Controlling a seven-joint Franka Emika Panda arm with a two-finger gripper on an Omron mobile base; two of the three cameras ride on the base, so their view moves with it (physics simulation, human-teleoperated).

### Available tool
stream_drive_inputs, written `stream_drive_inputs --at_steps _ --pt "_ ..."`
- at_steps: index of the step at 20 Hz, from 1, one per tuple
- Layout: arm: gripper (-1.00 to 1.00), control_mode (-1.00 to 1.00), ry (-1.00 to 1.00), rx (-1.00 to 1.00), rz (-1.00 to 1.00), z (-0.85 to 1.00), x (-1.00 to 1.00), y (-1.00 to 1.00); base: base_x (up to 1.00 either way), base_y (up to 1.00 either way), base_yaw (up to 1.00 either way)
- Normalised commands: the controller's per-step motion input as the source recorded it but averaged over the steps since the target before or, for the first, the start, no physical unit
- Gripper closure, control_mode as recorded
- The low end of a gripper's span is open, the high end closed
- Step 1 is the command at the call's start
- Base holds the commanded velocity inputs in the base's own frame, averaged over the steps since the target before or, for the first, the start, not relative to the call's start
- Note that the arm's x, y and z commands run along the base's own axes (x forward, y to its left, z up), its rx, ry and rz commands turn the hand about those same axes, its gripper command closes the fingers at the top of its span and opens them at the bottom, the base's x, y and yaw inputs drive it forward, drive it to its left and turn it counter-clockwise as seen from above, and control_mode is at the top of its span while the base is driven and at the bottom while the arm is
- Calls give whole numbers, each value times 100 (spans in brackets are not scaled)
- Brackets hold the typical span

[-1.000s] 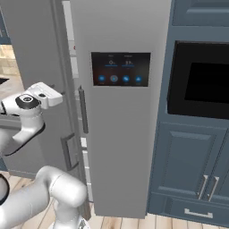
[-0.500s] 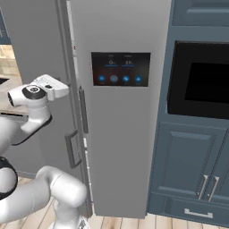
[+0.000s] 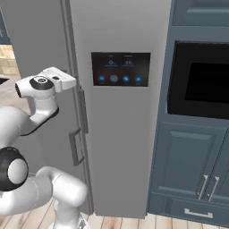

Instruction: There's a fish in the fridge that needs to be moved to the freezer for freezing. Pick up the fish from the fridge, place it on any shelf in the freezer, and close the fridge and freezer doors when done.

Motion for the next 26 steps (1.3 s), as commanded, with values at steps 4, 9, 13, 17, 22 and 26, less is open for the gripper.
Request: stream_drive_inputs --at_steps 4,9,13,17,22,26 --pt "-100 -100 -2 0 -2 24 10 -26 0 0 0" --pt "-100 -100 -2 0 -1 18 19 -39 0 0 0" --pt "-100 -100 0 0 3 3 65 -48 0 0 0" --pt "-100 -100 3 0 12 0 96 -23 0 0 0" --pt "-100 -100 0 -1 14 -24 100 6 0 0 0" --pt "-100 -100 0 0 20 -43 100 20 0 0 0"
